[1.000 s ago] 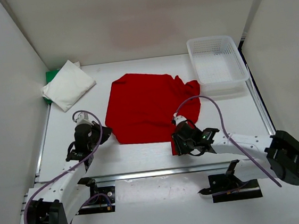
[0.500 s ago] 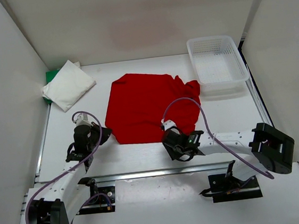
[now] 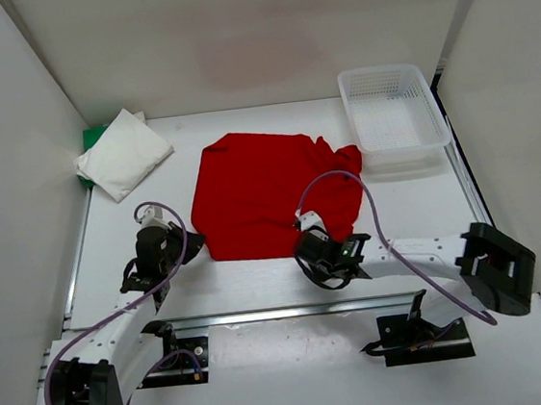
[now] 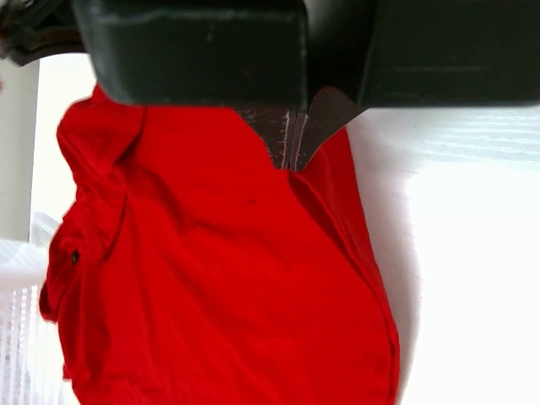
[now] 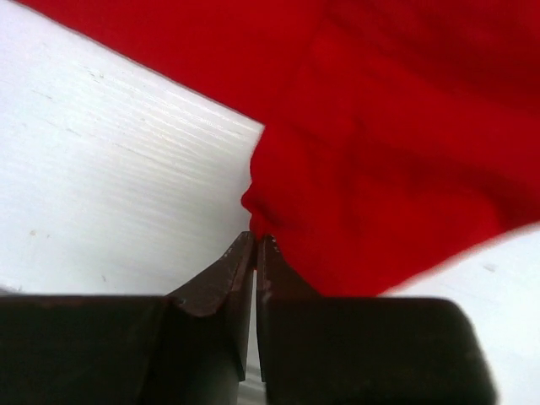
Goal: Fold and stack the t-shirts
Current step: Flatten out the tshirt
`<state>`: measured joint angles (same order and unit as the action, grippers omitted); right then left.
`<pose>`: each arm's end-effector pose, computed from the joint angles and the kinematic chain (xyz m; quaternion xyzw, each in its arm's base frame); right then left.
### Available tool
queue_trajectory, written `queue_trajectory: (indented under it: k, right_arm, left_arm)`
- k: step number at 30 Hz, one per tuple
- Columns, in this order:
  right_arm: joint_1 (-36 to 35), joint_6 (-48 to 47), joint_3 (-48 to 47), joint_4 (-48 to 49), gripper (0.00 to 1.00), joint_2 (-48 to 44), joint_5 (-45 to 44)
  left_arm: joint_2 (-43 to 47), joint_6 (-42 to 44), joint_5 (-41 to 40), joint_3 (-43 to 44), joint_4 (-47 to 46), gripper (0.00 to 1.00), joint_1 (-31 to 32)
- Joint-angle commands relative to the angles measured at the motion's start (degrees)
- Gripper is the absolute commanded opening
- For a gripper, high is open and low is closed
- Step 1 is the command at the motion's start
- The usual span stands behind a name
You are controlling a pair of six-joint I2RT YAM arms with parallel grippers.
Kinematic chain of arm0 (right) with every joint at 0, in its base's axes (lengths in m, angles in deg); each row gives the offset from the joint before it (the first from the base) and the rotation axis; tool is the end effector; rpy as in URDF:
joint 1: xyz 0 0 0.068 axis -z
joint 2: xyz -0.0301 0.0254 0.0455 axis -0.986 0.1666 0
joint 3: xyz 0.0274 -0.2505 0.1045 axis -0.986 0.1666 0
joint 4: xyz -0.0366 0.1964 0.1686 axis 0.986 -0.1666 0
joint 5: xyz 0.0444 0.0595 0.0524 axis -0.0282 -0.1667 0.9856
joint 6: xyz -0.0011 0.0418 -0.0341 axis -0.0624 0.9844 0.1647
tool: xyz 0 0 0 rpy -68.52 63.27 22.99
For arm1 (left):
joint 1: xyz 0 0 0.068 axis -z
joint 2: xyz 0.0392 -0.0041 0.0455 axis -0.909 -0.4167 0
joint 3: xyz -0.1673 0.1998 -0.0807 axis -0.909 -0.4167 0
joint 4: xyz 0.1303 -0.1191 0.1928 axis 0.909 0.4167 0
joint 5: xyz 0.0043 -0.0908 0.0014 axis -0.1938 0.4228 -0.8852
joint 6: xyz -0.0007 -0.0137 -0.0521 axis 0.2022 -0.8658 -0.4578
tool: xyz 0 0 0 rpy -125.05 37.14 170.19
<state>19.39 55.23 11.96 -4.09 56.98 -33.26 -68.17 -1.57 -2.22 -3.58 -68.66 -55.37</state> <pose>0.1310 0.2115 0.1633 -0.1980 0.9380 0.0482 0.2803 0.1759 -0.0361 0.1669 -0.2170 0.8406 -0.2757 0.4128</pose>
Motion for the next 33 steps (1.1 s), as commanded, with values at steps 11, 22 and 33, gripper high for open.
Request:
queue_trajectory:
  k: [11,22,33]
  right_arm:
    - [31.5,-11.1,-34.8,-10.1,0.0,-29.6,4.3]
    - [34.4,-19.3,-79.3,-17.5,0.0,-8.5,9.0]
    - [51.6,-18.1,-76.3,-11.7,0.01,14.7,33.8]
  left_arm:
    - [-3.0,2.8,20.5,39.1,13.9,0.0,-17.0]
    - [-6.2,-8.5,30.2,53.7,9.8,0.0,-32.0]
    - [-14.7,-1.3,14.8,47.2,8.8,0.0,-23.5]
